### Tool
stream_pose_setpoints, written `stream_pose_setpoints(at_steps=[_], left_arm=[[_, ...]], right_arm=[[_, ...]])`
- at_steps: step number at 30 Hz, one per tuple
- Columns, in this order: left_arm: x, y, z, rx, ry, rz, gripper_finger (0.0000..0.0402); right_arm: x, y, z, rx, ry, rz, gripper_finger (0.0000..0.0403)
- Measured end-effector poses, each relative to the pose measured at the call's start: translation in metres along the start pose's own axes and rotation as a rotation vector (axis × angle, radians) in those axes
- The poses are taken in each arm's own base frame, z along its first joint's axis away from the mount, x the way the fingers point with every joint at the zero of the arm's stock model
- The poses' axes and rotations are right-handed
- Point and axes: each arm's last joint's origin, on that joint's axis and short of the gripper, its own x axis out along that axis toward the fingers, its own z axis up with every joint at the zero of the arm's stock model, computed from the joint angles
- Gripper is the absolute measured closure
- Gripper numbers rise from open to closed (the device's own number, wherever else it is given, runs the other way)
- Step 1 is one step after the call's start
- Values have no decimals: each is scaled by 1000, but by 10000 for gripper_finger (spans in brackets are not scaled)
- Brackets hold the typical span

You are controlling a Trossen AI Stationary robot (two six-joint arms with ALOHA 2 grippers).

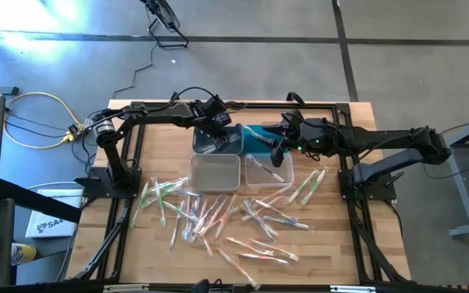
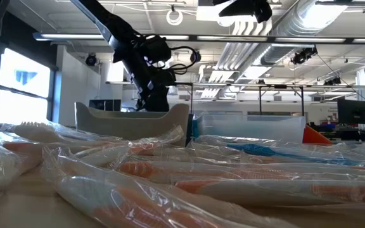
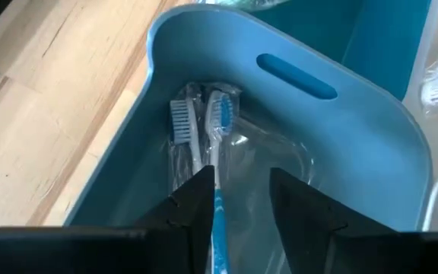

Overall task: Pick & Place Toothbrushes
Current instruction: Put the green toothbrush into the blue bin

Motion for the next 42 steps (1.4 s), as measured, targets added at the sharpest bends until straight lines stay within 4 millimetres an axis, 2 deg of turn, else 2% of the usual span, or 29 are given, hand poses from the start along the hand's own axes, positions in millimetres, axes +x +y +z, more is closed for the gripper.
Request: stream_pose_setpoints(at_steps=[7,14,19,29,33,42], left_arm=[[-13,-3,4,-18,-36,-18,297],[-31,-7,10,0,-95,-34,356],[-36,-10,14,10,-134,-41,396],[-38,-39,17,106,-186,-93,401],[-54,-48,20,143,-238,-99,401],[-107,-47,26,184,-384,-54,401]], right_arm=[[0,0,0,-2,0,0,220],[0,0,0,-3,0,0,220],[0,0,0,-10,0,0,220],[0,0,0,-11,1,3,220],[0,0,0,-12,3,3,223],[-1,0,0,-66,1,4,270]])
